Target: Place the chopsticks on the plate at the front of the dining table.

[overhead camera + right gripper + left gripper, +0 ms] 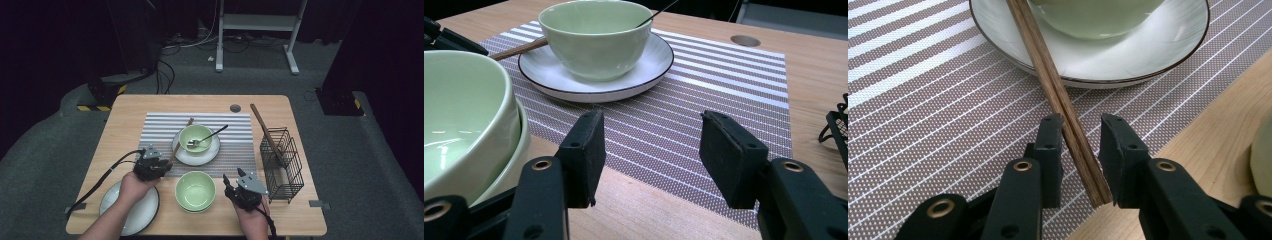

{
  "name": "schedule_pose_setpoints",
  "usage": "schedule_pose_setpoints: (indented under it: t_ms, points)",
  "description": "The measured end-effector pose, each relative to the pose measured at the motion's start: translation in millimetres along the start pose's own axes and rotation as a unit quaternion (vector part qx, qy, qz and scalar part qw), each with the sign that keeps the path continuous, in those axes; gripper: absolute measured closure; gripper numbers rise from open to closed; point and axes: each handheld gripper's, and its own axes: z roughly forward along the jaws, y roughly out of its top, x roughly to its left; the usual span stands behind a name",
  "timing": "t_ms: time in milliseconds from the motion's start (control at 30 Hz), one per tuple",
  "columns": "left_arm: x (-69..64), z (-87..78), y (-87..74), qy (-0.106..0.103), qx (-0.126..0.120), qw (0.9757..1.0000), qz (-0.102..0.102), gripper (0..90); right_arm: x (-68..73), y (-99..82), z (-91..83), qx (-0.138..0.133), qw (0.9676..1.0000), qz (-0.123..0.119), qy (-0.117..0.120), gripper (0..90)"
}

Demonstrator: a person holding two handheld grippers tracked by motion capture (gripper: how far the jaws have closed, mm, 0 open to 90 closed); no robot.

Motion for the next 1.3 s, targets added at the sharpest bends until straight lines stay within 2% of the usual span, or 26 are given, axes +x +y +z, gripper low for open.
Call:
schedule_pose_setpoints:
  t_ms: [200,267,500,533,633,800,900,1033,1300]
  points:
    - [-0.7,-2.1,0.4,-0.002,-0.003,1.0,0.003,69.7,0.2,0.3,0.1,-0.001,1.0,-0.001,0.0,43.3]
    - [-2.1,-3.0,0.9,-0.005,-0.011,0.9999,-0.004,69.4,0.1,0.4,-0.1,-0.001,1.0,-0.001,0.0,43.4]
    - [-1.2,-7.4,4.7,-0.006,-0.016,0.9998,-0.006,69.3,1.0,0.7,0.5,-0.001,1.0,0.0,0.001,43.4]
    - [-1.6,-8.6,6.5,-0.007,-0.025,0.9996,-0.013,69.4,1.1,0.7,0.7,-0.001,1.0,-0.001,0.002,43.4]
    - [1.2,-12.1,9.5,0.0,-0.032,0.9995,-0.006,70.2,1.0,0.6,0.9,0.0,1.0,0.0,0.001,43.3]
    - [7.3,-13.5,13.2,0.018,-0.049,0.9985,-0.015,75.3,1.0,1.0,0.0,-0.002,1.0,0.0,0.001,43.4]
    - [12.8,-11.6,12.4,0.042,-0.043,0.9982,-0.008,78.8,0.4,1.0,-0.2,-0.002,1.0,0.001,0.0,43.4]
    - [17.3,-6.7,9.8,0.061,-0.033,0.9975,-0.009,79.1,0.4,1.0,-0.3,-0.002,1.0,0.001,0.0,43.3]
    - [16.4,-0.1,4.9,0.06,-0.006,0.9982,0.001,78.9,0.0,1.1,-0.5,-0.002,1.0,0.002,-0.001,43.3]
